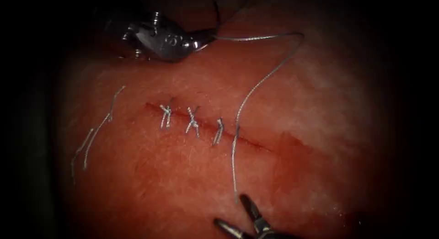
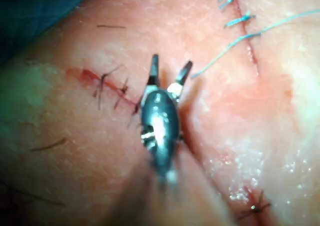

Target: Wound Closure

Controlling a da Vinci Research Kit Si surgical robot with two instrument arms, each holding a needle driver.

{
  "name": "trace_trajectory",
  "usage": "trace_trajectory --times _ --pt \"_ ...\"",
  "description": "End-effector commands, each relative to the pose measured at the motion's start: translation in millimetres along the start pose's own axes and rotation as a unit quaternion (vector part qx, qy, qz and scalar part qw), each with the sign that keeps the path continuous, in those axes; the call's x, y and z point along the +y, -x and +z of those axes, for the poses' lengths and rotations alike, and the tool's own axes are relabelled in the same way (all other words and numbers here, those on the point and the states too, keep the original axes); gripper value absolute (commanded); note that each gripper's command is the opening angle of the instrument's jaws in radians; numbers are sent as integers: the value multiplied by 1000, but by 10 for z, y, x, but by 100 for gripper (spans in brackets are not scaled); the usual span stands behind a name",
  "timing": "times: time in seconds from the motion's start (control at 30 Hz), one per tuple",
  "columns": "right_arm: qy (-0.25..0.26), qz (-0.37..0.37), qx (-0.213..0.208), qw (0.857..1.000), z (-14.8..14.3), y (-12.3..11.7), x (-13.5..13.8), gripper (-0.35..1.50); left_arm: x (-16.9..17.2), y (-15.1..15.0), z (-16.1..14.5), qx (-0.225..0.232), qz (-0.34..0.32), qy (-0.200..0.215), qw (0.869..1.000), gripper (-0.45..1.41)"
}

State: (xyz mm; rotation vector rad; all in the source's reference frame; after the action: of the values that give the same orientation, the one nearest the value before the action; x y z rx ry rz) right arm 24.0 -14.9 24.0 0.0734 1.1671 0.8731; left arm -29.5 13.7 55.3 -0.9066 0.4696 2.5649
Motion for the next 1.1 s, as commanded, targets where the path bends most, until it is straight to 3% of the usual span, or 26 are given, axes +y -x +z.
trace_trajectory --times 0.03,0.23,0.4,0.5,0.67,0.73,0.87,1.1 --pt "-16 5 -2 1000 -4 2 -8 138 17 2 -1 3 3 2 1000 -45" --pt "-76 10 10 997 8 -21 10 123 64 9 -12 11 11 10 1000 -45" --pt "-107 9 6 994 29 -26 33 105 96 21 -13 13 15 21 1000 -45" --pt "-121 7 -2 993 44 -26 55 78 109 27 -14 16 20 26 999 -45" --pt "-124 -21 -1 992 58 -32 99 -15 125 36 -18 18 25 28 999 -45" --pt "-126 -23 -9 992 58 -36 113 -31 130 42 -21 17 31 33 999 -45" --pt "-123 -39 -26 991 53 -50 138 -35 136 50 -26 16 36 37 999 -45" --pt "-119 -37 -7 992 56 -77 153 -35 147 54 -25 14 58 38 998 -45"
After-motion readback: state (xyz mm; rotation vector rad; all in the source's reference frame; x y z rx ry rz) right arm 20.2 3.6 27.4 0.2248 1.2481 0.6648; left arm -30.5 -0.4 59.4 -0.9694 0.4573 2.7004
